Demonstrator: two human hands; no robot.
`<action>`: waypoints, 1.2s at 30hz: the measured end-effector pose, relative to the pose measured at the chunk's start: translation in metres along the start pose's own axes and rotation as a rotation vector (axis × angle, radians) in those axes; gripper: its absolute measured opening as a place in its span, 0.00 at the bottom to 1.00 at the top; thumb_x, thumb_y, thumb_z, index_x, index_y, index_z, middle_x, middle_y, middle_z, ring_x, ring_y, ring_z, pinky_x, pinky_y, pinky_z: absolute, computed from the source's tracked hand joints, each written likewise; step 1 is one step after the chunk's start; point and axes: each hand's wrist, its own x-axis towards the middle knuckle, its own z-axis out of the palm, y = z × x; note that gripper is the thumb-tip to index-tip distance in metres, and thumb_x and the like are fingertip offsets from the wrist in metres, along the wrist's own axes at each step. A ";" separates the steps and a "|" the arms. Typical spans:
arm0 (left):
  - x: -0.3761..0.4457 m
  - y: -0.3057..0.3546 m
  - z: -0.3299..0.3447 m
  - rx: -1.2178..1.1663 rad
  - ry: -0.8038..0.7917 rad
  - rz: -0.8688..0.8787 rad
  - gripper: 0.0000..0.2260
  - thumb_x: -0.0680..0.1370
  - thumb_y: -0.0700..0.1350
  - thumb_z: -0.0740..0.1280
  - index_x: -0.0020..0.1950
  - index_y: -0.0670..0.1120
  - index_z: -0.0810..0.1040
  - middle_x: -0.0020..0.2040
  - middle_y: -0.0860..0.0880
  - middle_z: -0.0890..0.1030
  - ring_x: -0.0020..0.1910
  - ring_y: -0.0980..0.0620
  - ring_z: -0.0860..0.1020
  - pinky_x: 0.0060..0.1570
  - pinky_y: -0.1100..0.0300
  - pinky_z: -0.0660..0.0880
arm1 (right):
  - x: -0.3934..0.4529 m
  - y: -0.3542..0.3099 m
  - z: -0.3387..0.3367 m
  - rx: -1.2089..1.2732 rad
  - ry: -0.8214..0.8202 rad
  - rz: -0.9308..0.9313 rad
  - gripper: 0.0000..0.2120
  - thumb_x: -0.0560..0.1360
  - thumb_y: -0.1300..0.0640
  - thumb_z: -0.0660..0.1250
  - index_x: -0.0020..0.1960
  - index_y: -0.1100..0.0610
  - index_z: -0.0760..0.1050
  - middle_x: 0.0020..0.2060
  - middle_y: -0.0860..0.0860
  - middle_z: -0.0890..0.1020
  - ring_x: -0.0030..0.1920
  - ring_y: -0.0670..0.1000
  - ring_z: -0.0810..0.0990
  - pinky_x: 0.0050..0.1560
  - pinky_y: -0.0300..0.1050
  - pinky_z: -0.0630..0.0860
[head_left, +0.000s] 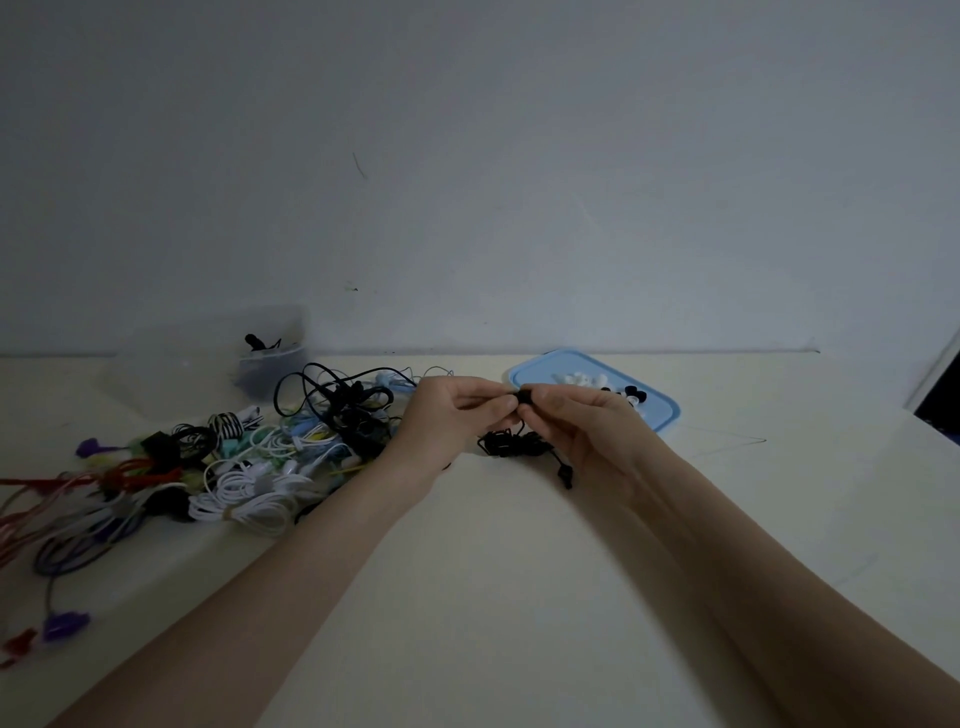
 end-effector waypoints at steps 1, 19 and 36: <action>0.000 0.000 0.000 0.004 -0.005 0.005 0.07 0.74 0.31 0.65 0.49 0.38 0.80 0.32 0.53 0.83 0.32 0.59 0.81 0.39 0.72 0.76 | 0.000 0.000 0.000 -0.013 -0.006 0.005 0.07 0.67 0.67 0.68 0.44 0.67 0.81 0.41 0.58 0.84 0.40 0.49 0.84 0.41 0.33 0.79; 0.002 0.001 -0.006 0.197 -0.046 0.114 0.07 0.72 0.31 0.69 0.42 0.42 0.81 0.32 0.53 0.83 0.33 0.59 0.81 0.39 0.70 0.76 | -0.002 -0.004 0.000 -0.040 0.013 0.094 0.06 0.73 0.71 0.64 0.48 0.69 0.78 0.34 0.56 0.82 0.33 0.46 0.82 0.35 0.32 0.78; -0.001 0.009 -0.012 0.256 -0.171 0.162 0.12 0.71 0.31 0.69 0.45 0.48 0.81 0.35 0.57 0.83 0.38 0.62 0.81 0.44 0.71 0.75 | -0.007 -0.008 0.003 0.072 -0.065 0.239 0.14 0.76 0.69 0.59 0.38 0.67 0.81 0.33 0.57 0.83 0.34 0.45 0.83 0.36 0.32 0.79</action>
